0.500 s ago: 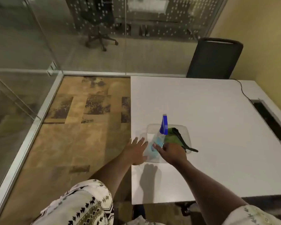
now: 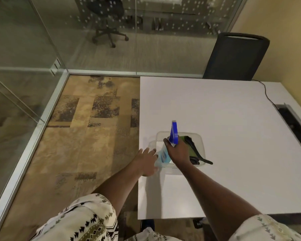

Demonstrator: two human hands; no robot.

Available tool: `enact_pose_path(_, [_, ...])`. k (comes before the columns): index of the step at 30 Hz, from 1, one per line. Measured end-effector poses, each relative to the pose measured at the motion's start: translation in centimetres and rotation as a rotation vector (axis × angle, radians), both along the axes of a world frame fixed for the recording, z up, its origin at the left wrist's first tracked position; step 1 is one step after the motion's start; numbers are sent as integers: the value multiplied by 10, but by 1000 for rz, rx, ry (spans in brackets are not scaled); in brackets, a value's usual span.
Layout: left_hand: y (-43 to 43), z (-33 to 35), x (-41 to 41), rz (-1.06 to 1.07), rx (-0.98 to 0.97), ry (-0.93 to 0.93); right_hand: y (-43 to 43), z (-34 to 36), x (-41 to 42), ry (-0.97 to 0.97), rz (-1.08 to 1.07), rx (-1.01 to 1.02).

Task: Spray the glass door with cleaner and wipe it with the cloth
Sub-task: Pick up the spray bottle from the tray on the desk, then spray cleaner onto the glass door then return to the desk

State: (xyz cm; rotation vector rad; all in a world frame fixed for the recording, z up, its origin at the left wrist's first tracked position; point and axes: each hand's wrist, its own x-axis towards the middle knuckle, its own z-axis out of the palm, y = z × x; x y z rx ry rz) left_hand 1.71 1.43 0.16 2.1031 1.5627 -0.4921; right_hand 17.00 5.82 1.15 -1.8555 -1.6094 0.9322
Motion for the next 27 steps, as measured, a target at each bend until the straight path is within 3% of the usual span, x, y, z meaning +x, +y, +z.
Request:
enact_pose_path(12, [-4, -5, -6, 19, 24, 60, 37, 79, -22, 263, 73, 191])
enact_pose_path(17, [-18, 3, -35, 148, 83, 55, 33, 87, -58, 340, 124, 169])
enact_pose_path(21, [-49, 13, -77, 368, 134, 27, 11, 79, -103, 384, 166, 127])
enact_pose_path(27, [-132, 31, -155, 654, 156, 78, -54, 68, -186, 389, 390, 67])
